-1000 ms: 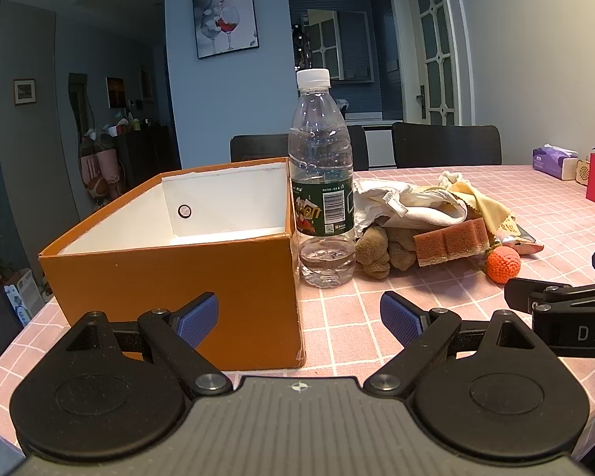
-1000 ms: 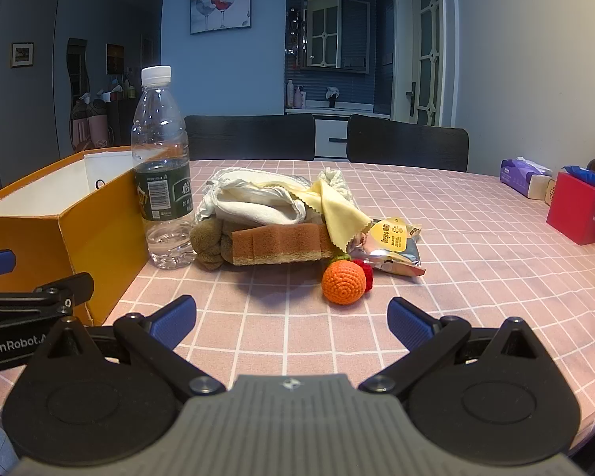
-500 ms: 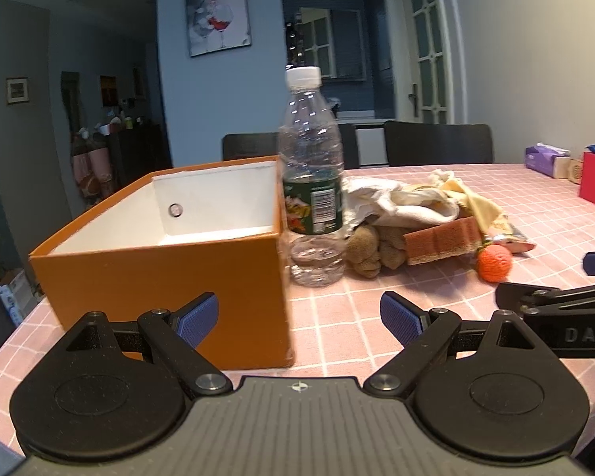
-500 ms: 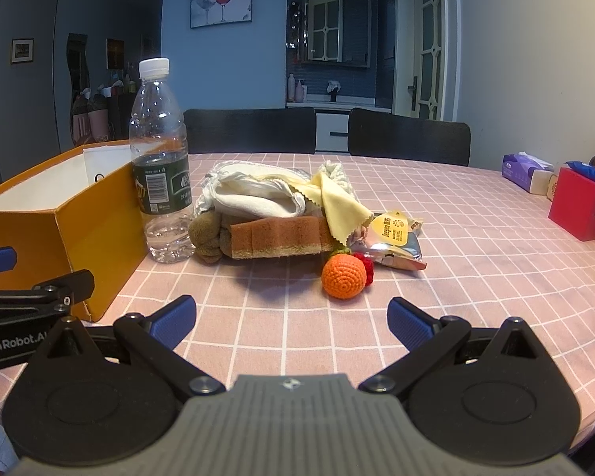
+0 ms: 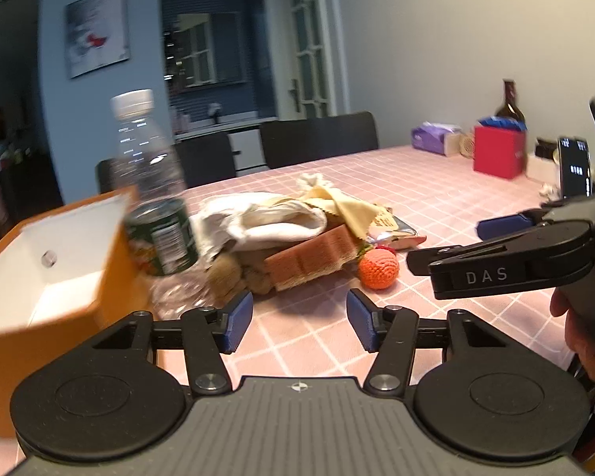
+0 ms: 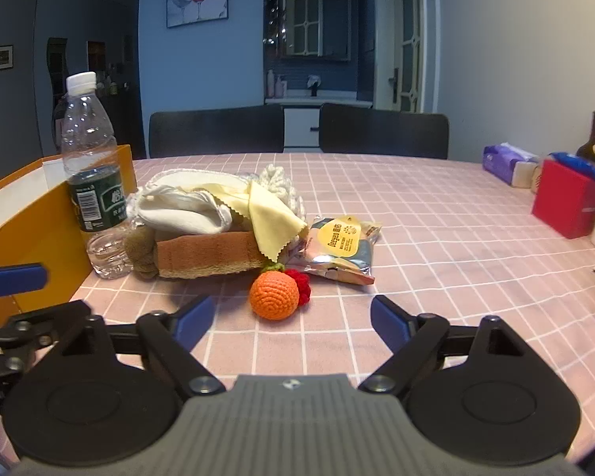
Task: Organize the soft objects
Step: 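Grasp the brown sponge with the left tool while the right tool grasps the crocheted orange, then carry the sponge and orange over the orange box and release both, then move both tools back toward the remaining items on the table, then grasp the yellow cloth with the left tool while the right tool grasps the Deeyeo packet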
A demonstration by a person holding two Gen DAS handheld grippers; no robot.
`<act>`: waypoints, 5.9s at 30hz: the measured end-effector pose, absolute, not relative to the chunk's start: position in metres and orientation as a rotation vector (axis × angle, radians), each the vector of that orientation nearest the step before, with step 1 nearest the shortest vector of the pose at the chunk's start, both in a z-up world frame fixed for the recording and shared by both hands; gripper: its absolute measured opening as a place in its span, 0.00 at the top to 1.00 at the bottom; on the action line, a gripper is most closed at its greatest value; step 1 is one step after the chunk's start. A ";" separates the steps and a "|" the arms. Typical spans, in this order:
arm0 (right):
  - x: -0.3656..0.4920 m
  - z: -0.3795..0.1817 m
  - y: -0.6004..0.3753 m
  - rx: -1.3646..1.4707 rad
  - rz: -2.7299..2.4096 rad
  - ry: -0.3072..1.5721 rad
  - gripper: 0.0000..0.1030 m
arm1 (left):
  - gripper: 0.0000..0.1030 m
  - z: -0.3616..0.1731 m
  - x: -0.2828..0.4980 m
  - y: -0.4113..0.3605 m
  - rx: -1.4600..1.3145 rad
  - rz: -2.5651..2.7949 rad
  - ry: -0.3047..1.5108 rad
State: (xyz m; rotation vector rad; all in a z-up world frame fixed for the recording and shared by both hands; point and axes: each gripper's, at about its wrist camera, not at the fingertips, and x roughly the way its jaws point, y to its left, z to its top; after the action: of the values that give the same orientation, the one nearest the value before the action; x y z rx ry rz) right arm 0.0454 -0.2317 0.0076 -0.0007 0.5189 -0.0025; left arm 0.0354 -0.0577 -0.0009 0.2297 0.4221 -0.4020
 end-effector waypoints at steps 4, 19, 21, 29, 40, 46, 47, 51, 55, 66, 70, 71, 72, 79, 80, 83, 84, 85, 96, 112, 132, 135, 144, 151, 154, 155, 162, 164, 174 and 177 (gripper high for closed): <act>0.066 0.001 -0.238 0.017 0.026 0.553 0.34 | 0.42 -0.009 0.061 -0.071 0.285 -0.425 0.431; 0.132 -0.024 -0.244 0.092 0.090 0.682 0.43 | 0.33 -0.047 0.092 -0.123 0.731 -0.399 0.319; 0.137 -0.027 -0.244 0.090 0.100 0.700 0.52 | 0.39 -0.052 0.093 -0.126 0.762 -0.394 0.309; 0.139 -0.030 -0.239 0.059 0.113 0.707 0.61 | 0.52 -0.058 0.091 -0.127 0.764 -0.394 0.283; 0.121 -0.016 -0.242 0.048 0.124 0.684 0.61 | 0.58 -0.026 0.063 -0.108 0.597 -0.418 0.302; 0.107 -0.016 -0.241 0.036 0.122 0.688 0.61 | 0.58 -0.005 0.060 -0.086 0.442 -0.451 0.413; 0.105 -0.016 -0.241 0.038 0.124 0.691 0.61 | 0.58 -0.002 0.057 -0.083 0.431 -0.451 0.415; 0.093 -0.013 -0.236 0.029 0.145 0.683 0.61 | 0.58 0.008 0.044 -0.067 0.366 -0.453 0.420; 0.077 -0.003 -0.229 0.006 0.166 0.655 0.61 | 0.58 0.020 0.031 -0.049 0.276 -0.472 0.444; 0.041 0.051 -0.204 0.035 0.378 0.538 0.61 | 0.58 0.077 -0.008 0.017 0.173 -0.388 0.329; 0.045 0.078 -0.176 0.027 0.506 0.474 0.61 | 0.58 0.097 -0.005 0.044 0.211 -0.290 0.304; 0.048 0.084 -0.165 0.017 0.537 0.461 0.61 | 0.58 0.101 -0.003 0.050 0.230 -0.260 0.301; 0.051 0.090 -0.155 0.008 0.568 0.450 0.61 | 0.58 0.105 0.001 0.056 0.247 -0.240 0.304; 0.085 0.111 -0.082 -0.052 0.722 0.453 0.61 | 0.58 0.116 0.058 0.091 0.315 -0.172 0.468; 0.090 0.110 -0.071 -0.074 0.731 0.460 0.61 | 0.58 0.116 0.068 0.096 0.322 -0.162 0.503; 0.108 0.105 -0.042 -0.129 0.763 0.504 0.60 | 0.58 0.111 0.096 0.106 0.371 -0.144 0.608; 0.116 0.102 -0.033 -0.143 0.766 0.526 0.60 | 0.58 0.109 0.104 0.109 0.385 -0.139 0.640; 0.123 0.100 -0.025 -0.153 0.769 0.548 0.60 | 0.58 0.107 0.112 0.112 0.402 -0.135 0.672; 0.172 0.071 0.018 -0.261 0.768 0.676 0.60 | 0.57 0.074 0.141 0.132 0.517 -0.147 0.817; 0.177 0.063 0.026 -0.328 0.775 0.666 0.41 | 0.44 0.070 0.139 0.139 0.545 -0.136 0.849; 0.109 0.104 -0.044 -0.263 0.670 0.450 0.21 | 0.44 0.112 0.057 0.083 0.468 -0.141 0.430; 0.099 0.107 -0.065 -0.261 0.627 0.451 0.21 | 0.44 0.113 0.047 0.068 0.443 -0.184 0.395; 0.088 0.102 -0.131 -0.275 0.508 0.571 0.20 | 0.44 0.103 0.039 0.023 0.312 -0.379 0.371; 0.095 0.084 -0.181 -0.286 0.380 0.662 0.20 | 0.44 0.087 0.060 -0.011 0.260 -0.473 0.399; 0.100 0.078 -0.205 -0.279 0.325 0.695 0.20 | 0.44 0.078 0.072 -0.023 0.247 -0.494 0.422; 0.103 0.075 -0.214 -0.272 0.309 0.704 0.21 | 0.44 0.076 0.076 -0.025 0.243 -0.496 0.430; 0.135 0.063 -0.263 -0.201 0.230 0.778 0.29 | 0.44 0.050 0.113 -0.060 0.222 -0.487 0.505; 0.149 0.058 -0.273 -0.181 0.218 0.806 0.29 | 0.43 0.046 0.125 -0.070 0.200 -0.499 0.524; 0.201 0.027 -0.297 -0.119 0.176 0.893 0.30 | 0.25 0.007 0.168 -0.114 0.323 -0.510 0.533; 0.204 0.023 -0.296 -0.103 0.202 0.908 0.29 | 0.25 -0.004 0.171 -0.127 0.447 -0.470 0.484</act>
State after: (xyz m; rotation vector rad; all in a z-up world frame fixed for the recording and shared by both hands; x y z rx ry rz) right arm 0.2038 -0.2959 0.0226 -0.1032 0.9081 0.2023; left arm 0.1712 -0.1270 -0.0035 0.4471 0.4839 -0.4705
